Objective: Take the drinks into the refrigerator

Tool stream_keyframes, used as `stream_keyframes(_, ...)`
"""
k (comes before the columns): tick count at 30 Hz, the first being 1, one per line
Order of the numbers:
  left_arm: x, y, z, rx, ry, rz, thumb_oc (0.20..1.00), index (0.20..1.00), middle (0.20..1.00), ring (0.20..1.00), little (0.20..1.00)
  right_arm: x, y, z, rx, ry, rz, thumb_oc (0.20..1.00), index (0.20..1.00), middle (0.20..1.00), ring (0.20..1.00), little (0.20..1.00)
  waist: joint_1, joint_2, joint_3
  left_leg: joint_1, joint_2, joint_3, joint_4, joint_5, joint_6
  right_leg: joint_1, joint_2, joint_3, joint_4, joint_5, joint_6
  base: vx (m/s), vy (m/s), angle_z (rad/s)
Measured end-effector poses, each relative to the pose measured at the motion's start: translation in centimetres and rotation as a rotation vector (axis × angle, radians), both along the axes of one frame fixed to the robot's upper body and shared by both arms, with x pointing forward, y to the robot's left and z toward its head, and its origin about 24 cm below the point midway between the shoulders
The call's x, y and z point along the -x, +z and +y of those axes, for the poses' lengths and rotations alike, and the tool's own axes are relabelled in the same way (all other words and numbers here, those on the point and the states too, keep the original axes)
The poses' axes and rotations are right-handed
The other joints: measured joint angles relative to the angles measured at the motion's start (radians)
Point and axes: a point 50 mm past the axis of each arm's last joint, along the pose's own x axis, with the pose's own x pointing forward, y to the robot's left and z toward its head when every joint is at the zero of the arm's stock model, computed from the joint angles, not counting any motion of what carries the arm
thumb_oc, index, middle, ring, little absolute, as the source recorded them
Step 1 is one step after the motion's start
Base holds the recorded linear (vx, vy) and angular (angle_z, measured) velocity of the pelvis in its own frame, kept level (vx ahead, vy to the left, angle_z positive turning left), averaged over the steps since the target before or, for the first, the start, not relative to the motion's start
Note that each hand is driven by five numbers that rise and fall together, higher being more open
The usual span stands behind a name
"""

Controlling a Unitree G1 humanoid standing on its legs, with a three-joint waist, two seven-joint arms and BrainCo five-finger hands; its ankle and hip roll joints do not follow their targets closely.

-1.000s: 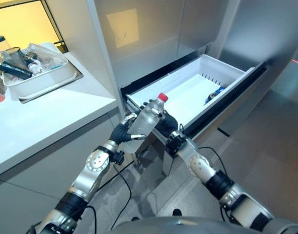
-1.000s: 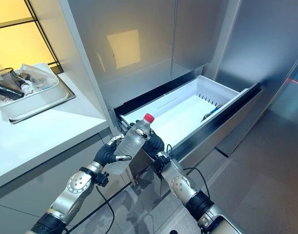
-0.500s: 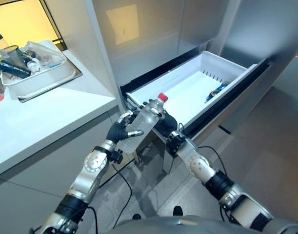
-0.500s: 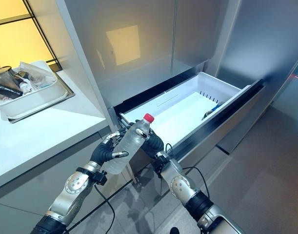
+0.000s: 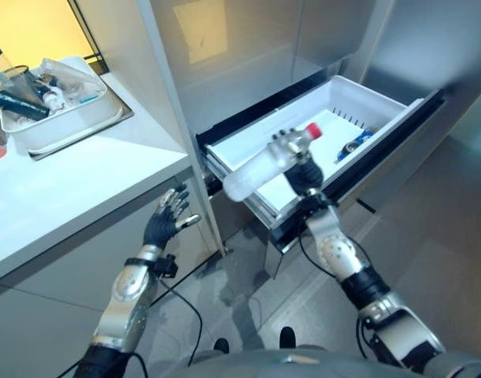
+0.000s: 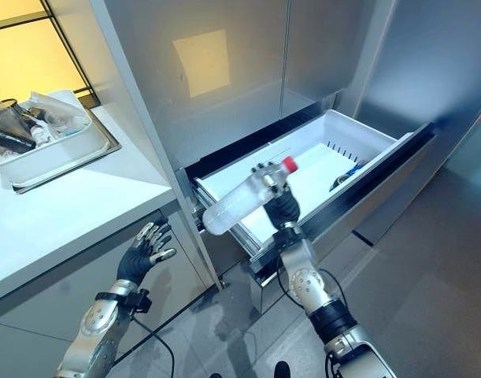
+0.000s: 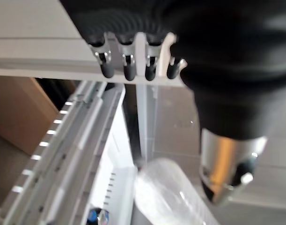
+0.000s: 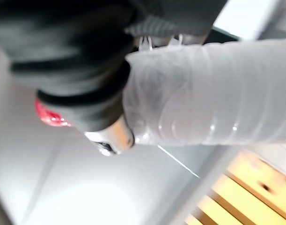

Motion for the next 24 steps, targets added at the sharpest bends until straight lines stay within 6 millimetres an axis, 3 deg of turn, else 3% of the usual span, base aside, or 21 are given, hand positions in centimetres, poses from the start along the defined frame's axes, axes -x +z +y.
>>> stream_keyframes(6, 0.7, -0.5, 0.3, 0.022, -0.004, 0.022, 1.0, 1.0, 1.0, 1.0, 1.0, -0.8, 1.7, -4.2, -0.021, -0.179, -0.04, 0.2, 0.2, 0.2, 0.2, 0.2, 0.019, 0.002, 0.004, -0.005, 0.0, -0.001, 0.0, 0.0, 0.0, -0.005, 0.0, 0.0, 0.0, 0.002, -0.002, 0.0, 0.0, 0.0)
stream_keyframes(12, 1.0, -0.5, 1.1, 0.048, 0.017, 0.023, 1.0, 1.0, 1.0, 1.0, 1.0, -2.8, 3.2, -7.5, 0.123, -0.286, -0.026, 0.2, 0.2, 0.2, 0.2, 0.2, 0.02, 0.006, 0.023, -0.008, -0.001, -0.006, 0.0, 0.0, 0.0, -0.007, 0.0, -0.002, 0.0, 0.002, -0.002, 0.0, 0.0, 0.0)
stream_keyframes(16, 1.1, -0.5, 1.1, 0.08, 0.002, 0.023, 1.0, 1.0, 1.0, 1.0, 1.0, -4.7, 4.4, -10.3, 0.257, -0.387, 0.018, 0.2, 0.2, 0.2, 0.2, 0.2, 0.02, 0.004, 0.037, -0.021, -0.002, -0.013, 0.0, 0.001, 0.001, -0.017, 0.001, -0.002, 0.0, 0.003, -0.003, -0.05, 0.002, 0.03)
stream_keyframes(19, 0.9, 0.0, 1.6, 0.064, -0.025, 0.017, 1.0, 1.0, 1.0, 1.0, 1.0, -6.0, 5.8, -12.4, 0.47, -0.43, 0.064, 0.2, 0.2, 0.2, 0.2, 0.2, 0.023, 0.006, 0.056, -0.053, -0.006, -0.011, 0.001, 0.005, 0.002, -0.051, -0.002, -0.001, 0.002, 0.009, -0.002, -0.09, 0.002, -0.02)
stream_keyframes(24, 0.7, 1.2, 2.1, 0.034, -0.075, -0.013, 1.0, 1.0, 1.0, 1.0, 1.0, -7.2, 6.3, -12.8, 0.779, -0.411, 0.121, 0.2, 0.2, 0.2, 0.2, 0.2, 0.022, 0.017, 0.102, -0.081, -0.007, -0.01, 0.002, 0.008, 0.002, -0.08, -0.004, -0.002, 0.006, 0.015, -0.001, -0.06, 0.001, -0.03)
